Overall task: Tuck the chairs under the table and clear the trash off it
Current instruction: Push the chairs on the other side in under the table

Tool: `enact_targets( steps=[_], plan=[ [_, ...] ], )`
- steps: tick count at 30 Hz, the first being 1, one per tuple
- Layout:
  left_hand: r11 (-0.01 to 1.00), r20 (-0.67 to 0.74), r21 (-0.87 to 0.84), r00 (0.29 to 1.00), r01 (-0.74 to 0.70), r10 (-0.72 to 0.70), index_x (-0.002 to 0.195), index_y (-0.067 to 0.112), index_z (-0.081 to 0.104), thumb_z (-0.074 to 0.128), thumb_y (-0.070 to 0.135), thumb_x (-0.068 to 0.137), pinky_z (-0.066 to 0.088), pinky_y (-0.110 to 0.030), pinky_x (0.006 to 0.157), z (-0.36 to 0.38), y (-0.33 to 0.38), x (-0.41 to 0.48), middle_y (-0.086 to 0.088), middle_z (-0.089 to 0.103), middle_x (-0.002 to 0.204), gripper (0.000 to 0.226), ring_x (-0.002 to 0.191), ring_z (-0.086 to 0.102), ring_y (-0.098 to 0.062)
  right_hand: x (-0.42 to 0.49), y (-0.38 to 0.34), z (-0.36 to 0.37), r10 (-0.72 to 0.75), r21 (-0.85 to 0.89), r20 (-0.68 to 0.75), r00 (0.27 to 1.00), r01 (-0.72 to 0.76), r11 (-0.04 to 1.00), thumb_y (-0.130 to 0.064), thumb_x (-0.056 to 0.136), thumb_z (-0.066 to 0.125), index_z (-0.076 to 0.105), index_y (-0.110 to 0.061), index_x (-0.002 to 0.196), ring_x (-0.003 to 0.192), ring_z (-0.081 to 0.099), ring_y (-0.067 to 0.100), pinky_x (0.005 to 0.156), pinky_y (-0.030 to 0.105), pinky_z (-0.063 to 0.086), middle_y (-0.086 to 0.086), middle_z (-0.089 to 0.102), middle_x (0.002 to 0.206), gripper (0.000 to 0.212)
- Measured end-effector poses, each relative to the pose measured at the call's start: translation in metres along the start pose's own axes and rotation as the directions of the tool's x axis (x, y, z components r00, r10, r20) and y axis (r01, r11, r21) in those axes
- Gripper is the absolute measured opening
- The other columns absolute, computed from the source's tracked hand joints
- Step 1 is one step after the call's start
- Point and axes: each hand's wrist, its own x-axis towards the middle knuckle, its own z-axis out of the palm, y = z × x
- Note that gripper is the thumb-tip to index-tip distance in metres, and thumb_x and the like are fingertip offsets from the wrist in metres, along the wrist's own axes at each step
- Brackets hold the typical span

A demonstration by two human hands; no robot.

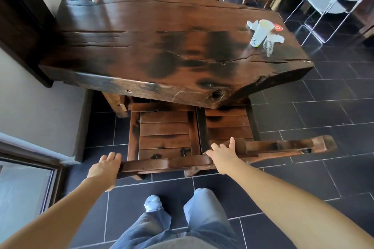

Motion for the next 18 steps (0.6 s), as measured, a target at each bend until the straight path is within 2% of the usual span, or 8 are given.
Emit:
enact_targets(
  steps=[2, 5, 8, 10, 12, 14, 16, 18],
  plan=[
    [1.000, -0.004, 0.022, 1.000, 0.008, -0.008, 0.118, 0.020, 0.035, 0.059, 0.006, 0.077, 0.049, -0.031, 0.085, 0.001, 0.001, -0.004, 0.002, 0.040, 0.119, 0.050, 0.111, 0.043, -0.018, 0.002, 0.003, -0.002, -0.034, -0.006, 0.038, 0.999, 0.034, 0.999, -0.013, 0.081, 0.067, 0.039, -0.023, 0.141, 0.132, 0.035, 0.033, 0.110, 0.068, 0.002, 0.008, 0.036, 0.142, 0.067],
    [0.997, 0.008, 0.078, 1.000, 0.017, -0.018, 0.118, 0.021, 0.035, 0.056, 0.009, 0.078, 0.047, -0.030, 0.087, -0.001, 0.009, -0.009, 0.004, 0.040, 0.120, 0.047, 0.115, 0.045, -0.017, 0.008, 0.018, 0.000, -0.155, -0.068, 0.039, 0.987, 0.158, 0.985, -0.023, 0.074, 0.073, 0.042, -0.021, 0.136, 0.124, 0.042, 0.031, 0.109, 0.061, 0.015, 0.007, 0.041, 0.136, 0.069],
    [0.987, 0.171, 0.149, 0.981, 0.062, -0.088, 0.119, 0.020, 0.037, 0.051, 0.014, 0.082, 0.046, -0.030, 0.089, -0.019, 0.025, -0.007, 0.002, 0.043, 0.123, 0.040, 0.118, 0.049, -0.018, 0.014, 0.043, 0.007, -0.347, 0.027, -0.021, 0.938, 0.348, 0.937, -0.038, 0.073, 0.072, 0.043, -0.021, 0.135, 0.120, 0.046, 0.029, 0.107, 0.049, 0.024, 0.006, 0.047, 0.130, 0.070],
    [0.977, 0.281, 0.200, 0.951, 0.076, -0.132, 0.118, 0.018, 0.046, 0.047, 0.020, 0.084, 0.048, -0.031, 0.089, -0.042, 0.044, 0.002, -0.001, 0.052, 0.121, 0.034, 0.112, 0.056, -0.020, 0.013, 0.070, 0.011, -0.449, 0.144, -0.114, 0.886, 0.462, 0.875, -0.047, 0.073, 0.070, 0.042, -0.023, 0.138, 0.128, 0.039, 0.025, 0.109, 0.045, 0.024, 0.004, 0.045, 0.136, 0.074],
    [0.995, 0.347, 0.073, 0.934, 0.070, -0.091, 0.117, 0.017, 0.054, 0.048, 0.021, 0.086, 0.047, -0.028, 0.090, -0.067, 0.077, 0.020, -0.003, 0.059, 0.120, 0.031, 0.109, 0.058, -0.020, 0.010, 0.104, 0.017, -0.447, 0.238, -0.204, 0.871, 0.487, 0.840, -0.047, 0.075, 0.069, 0.036, -0.024, 0.143, 0.140, 0.023, 0.023, 0.113, 0.046, 0.022, 0.003, 0.031, 0.150, 0.079],
    [0.964, 0.306, -0.263, 0.951, 0.045, 0.040, 0.117, 0.015, 0.055, 0.053, 0.018, 0.087, 0.045, -0.026, 0.092, -0.084, 0.130, 0.041, -0.004, 0.061, 0.119, 0.031, 0.107, 0.058, -0.020, 0.008, 0.145, 0.028, -0.367, 0.321, -0.225, 0.903, 0.424, 0.847, -0.044, 0.075, 0.072, 0.028, -0.023, 0.147, 0.144, 0.017, 0.023, 0.115, 0.045, 0.024, 0.003, 0.023, 0.156, 0.087],
    [0.881, 0.138, -0.467, 0.978, -0.074, 0.155, 0.119, 0.017, 0.052, 0.058, 0.019, 0.085, 0.045, -0.029, 0.093, -0.096, 0.200, 0.054, -0.003, 0.058, 0.121, 0.035, 0.105, 0.057, -0.019, 0.008, 0.194, 0.047, -0.298, 0.351, -0.134, 0.945, 0.327, 0.878, -0.043, 0.073, 0.074, 0.023, -0.023, 0.149, 0.143, 0.020, 0.023, 0.115, 0.046, 0.025, 0.002, 0.024, 0.156, 0.093],
    [0.859, 0.038, -0.469, 0.967, -0.204, 0.250, 0.127, 0.021, 0.045, 0.061, 0.026, 0.084, 0.044, -0.032, 0.096, -0.095, 0.267, 0.062, 0.002, 0.048, 0.129, 0.046, 0.111, 0.053, -0.018, 0.009, 0.244, 0.074, -0.225, 0.335, 0.019, 0.974, 0.205, 0.919, -0.042, 0.073, 0.076, 0.020, -0.024, 0.150, 0.142, 0.024, 0.024, 0.114, 0.047, 0.025, 0.002, 0.025, 0.156, 0.097]
  ],
)
